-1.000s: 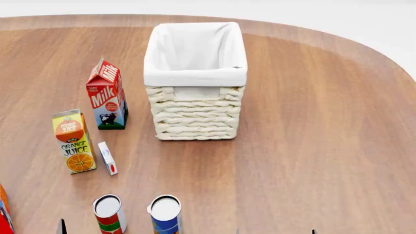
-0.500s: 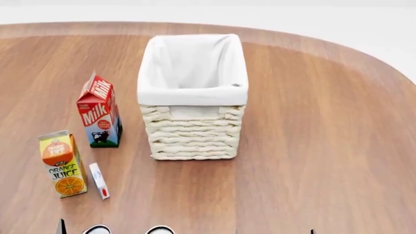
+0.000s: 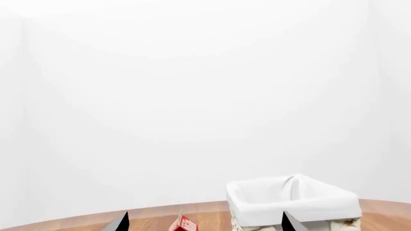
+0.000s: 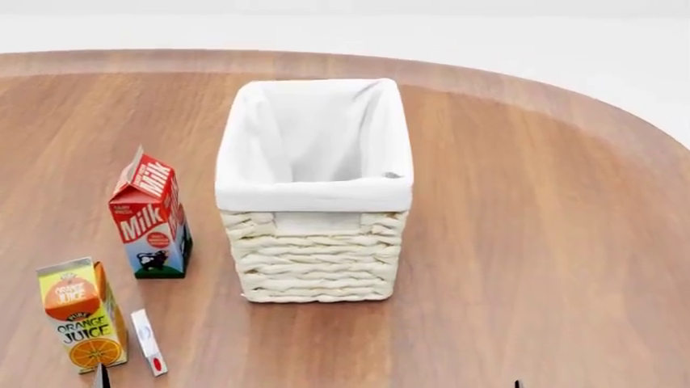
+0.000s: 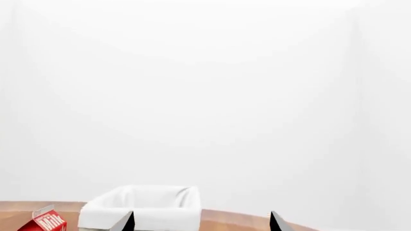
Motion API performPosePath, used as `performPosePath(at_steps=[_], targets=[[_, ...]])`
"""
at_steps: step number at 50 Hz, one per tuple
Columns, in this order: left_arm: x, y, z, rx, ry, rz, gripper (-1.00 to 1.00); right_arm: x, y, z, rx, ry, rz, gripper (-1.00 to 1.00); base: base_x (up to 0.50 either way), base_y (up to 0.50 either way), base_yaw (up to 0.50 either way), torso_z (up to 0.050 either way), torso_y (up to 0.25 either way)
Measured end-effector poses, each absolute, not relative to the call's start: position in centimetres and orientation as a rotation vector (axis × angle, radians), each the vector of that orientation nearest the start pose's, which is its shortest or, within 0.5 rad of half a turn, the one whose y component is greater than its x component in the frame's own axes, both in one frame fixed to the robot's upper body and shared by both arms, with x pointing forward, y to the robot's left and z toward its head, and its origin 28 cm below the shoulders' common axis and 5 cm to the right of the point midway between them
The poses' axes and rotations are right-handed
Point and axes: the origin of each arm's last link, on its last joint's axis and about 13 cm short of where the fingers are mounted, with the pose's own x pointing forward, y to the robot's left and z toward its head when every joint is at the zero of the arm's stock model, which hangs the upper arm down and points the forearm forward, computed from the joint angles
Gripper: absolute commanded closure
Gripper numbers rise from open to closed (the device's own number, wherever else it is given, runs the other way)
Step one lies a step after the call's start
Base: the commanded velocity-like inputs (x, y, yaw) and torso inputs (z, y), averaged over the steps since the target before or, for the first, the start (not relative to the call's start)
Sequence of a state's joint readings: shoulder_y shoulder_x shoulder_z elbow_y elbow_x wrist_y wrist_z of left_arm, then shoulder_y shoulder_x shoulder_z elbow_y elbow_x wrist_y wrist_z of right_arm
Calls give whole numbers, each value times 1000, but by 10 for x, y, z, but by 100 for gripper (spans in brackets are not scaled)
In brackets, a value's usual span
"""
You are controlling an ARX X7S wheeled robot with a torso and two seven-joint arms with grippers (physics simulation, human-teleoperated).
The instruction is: Pick up the alphabet soup, and put it in the basket.
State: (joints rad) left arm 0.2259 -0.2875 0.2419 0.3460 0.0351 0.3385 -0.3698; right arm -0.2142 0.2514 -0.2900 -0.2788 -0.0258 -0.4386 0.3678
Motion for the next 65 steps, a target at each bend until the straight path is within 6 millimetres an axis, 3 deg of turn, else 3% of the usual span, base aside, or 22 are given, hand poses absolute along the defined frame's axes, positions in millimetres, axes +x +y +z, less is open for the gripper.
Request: performPosePath(at_steps=[51, 65], targets=[[155, 206, 63, 106, -451, 16, -100, 154, -81, 54, -32, -478, 26, -100, 211, -2, 0, 0, 0], [155, 206, 63, 106, -452, 17, -100, 153, -81, 54, -22, -489, 29, -100, 0, 0, 0, 0, 0]])
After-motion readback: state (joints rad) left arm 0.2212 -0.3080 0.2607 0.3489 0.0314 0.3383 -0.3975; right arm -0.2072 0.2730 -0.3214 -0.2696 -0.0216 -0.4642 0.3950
